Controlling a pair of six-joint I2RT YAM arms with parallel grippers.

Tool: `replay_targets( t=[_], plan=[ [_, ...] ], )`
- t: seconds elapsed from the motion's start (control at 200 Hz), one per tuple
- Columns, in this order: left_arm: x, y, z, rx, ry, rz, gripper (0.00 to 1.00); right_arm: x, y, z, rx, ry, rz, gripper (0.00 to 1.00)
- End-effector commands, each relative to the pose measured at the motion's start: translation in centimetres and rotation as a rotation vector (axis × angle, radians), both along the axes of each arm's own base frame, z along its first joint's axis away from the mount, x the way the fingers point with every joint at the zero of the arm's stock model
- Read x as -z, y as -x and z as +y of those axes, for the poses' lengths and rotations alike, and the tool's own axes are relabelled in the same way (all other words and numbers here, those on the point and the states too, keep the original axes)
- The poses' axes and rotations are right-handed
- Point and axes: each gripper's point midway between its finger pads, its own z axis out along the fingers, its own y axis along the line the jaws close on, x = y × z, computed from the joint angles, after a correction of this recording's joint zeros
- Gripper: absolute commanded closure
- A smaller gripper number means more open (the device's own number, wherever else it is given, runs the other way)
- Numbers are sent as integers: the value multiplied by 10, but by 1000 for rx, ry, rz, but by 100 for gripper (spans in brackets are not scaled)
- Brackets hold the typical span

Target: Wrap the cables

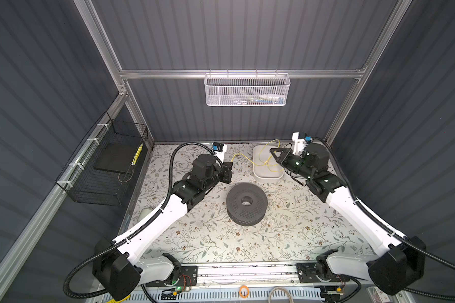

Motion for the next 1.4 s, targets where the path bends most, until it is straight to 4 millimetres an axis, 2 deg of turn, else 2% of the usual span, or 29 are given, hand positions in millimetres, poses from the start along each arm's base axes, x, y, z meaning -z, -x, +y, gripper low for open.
replay_targets(
  t=[0.0, 0.185, 0.335, 0.58, 0.8, 0.975, 1.09, 1.185, 1.235, 1.295, 1.335, 1.39],
  plan=[
    [30, 21, 1, 71, -55, 65, 100, -33, -3, -30, 68, -57, -102, 100],
    [61, 53, -15, 251, -50, 152, 100, -49, -14, -63, 151, -90, -148, 100],
    [82, 76, -23, 361, -81, 201, 100, -58, -28, -79, 199, -99, -173, 100],
    [104, 105, -38, 475, -157, 230, 100, -62, -44, -89, 242, -100, -186, 100],
    [114, 118, -45, 519, -217, 212, 100, -57, -53, -100, 275, -87, -173, 100],
    [121, 132, -55, 580, -271, 186, 100, -51, -58, -101, 273, -81, -161, 100],
    [122, 142, -65, 600, -322, 178, 100, -45, -58, -96, 246, -81, -147, 100],
    [119, 140, -66, 579, -339, 157, 100, -35, -54, -87, 206, -93, -126, 100],
    [114, 135, -62, 545, -346, 129, 82, -29, -50, -79, 169, -91, -116, 100],
    [100, 126, -56, 496, -351, 73, 78, -20, -44, -71, 135, -81, -103, 100],
    [89, 119, -50, 446, -358, 37, 69, -15, -39, -67, 120, -71, -98, 100],
    [71, 111, -42, 387, -362, -6, 64, -8, -32, -62, 99, -56, -90, 100]
  ],
)
